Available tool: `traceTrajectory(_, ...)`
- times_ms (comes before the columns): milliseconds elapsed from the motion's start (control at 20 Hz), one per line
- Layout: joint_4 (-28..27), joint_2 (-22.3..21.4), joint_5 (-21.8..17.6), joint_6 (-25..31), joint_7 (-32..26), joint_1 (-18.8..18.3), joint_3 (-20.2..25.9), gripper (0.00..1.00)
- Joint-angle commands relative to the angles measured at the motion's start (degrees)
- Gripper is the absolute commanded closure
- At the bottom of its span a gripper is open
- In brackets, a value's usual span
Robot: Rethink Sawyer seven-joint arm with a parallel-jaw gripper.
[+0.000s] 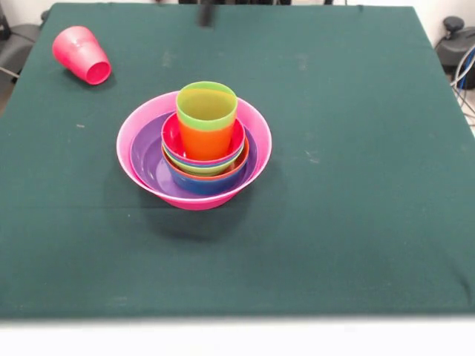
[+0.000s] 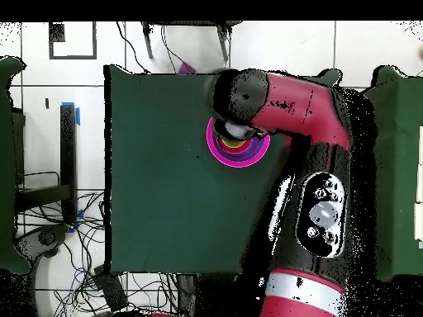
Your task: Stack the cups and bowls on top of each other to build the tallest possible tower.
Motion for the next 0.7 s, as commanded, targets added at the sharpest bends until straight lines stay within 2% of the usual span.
traceTrajectory(50,19.9,-6.9,-4.5,-9.2,-23.0,-9.8,8.3,0.0)
traceTrajectory(200,26.4,-9.9,-5.6,-12.8,-25.4,-13.5,10.1,0.0)
traceTrajectory(350,32.6,-10.9,-7.1,-19.5,-26.8,-17.8,13.3,0.0)
traceTrajectory(500,37.5,-11.4,-8.3,-25.3,-26.5,-22.0,16.6,0.0)
traceTrajectory(700,41.3,-12.0,-10.9,-29.7,-24.1,-24.7,18.9,0.0)
